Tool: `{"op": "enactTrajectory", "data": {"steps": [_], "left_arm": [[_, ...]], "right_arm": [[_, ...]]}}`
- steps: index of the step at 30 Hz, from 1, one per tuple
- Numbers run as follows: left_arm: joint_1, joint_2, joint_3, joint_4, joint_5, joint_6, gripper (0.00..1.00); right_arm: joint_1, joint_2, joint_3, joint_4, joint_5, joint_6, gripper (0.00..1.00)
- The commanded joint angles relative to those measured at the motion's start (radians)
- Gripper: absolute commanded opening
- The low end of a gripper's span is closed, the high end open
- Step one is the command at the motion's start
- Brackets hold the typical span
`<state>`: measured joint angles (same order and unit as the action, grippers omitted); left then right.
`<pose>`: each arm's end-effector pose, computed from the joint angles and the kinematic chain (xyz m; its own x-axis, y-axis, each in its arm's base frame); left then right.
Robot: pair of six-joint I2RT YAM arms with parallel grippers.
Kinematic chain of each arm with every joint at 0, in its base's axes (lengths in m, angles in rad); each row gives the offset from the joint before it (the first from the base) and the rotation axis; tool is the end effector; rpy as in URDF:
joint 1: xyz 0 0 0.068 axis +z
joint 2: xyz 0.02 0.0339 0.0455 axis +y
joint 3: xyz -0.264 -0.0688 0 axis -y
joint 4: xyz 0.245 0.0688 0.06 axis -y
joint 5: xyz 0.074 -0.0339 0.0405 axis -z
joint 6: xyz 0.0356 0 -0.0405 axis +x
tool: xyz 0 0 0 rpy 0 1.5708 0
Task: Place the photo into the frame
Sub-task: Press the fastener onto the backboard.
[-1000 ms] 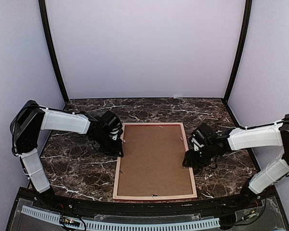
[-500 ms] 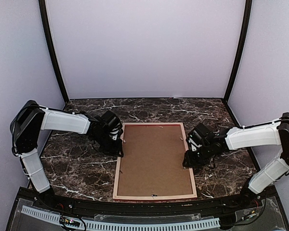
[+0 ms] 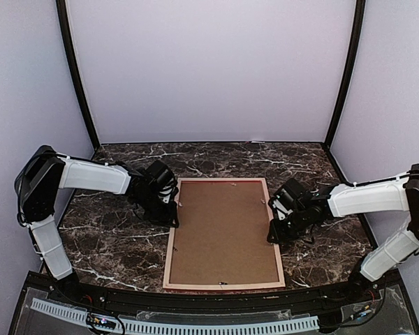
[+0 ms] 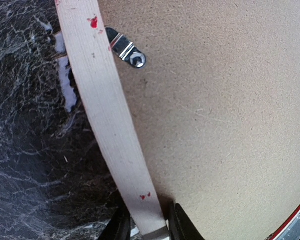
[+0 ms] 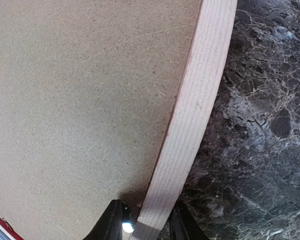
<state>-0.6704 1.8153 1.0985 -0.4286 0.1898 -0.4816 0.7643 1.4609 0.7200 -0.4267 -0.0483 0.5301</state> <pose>0.2724 -0.2246 0.1547 -0.9434 0.1675 -0.2861 0.2642 0.9012 -0.3435 0.1831 0.1779 0.1540 -0.9293 -0.1912 -0.3161 -0.2724 0.9326 0.2367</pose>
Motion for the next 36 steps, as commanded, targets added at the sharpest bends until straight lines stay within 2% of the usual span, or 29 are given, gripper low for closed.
{"op": "enactTrajectory", "data": {"steps": [1,16,27,36], "left_arm": [[0.007,0.021,-0.013,-0.023,-0.05,0.021,0.29],[0.008,0.016,-0.026,-0.039,-0.068,0.035,0.29],[0.008,0.025,-0.011,-0.048,-0.07,0.038,0.29],[0.008,0.026,-0.011,-0.052,-0.074,0.04,0.29]], "right_arm": [[0.013,0.005,-0.011,-0.048,-0.074,-0.067,0.3],[0.013,0.021,-0.028,-0.022,-0.135,-0.099,0.28],[0.018,-0.015,-0.037,-0.011,-0.162,-0.092,0.39],[0.02,-0.004,-0.047,-0.008,-0.136,-0.088,0.33]]}}
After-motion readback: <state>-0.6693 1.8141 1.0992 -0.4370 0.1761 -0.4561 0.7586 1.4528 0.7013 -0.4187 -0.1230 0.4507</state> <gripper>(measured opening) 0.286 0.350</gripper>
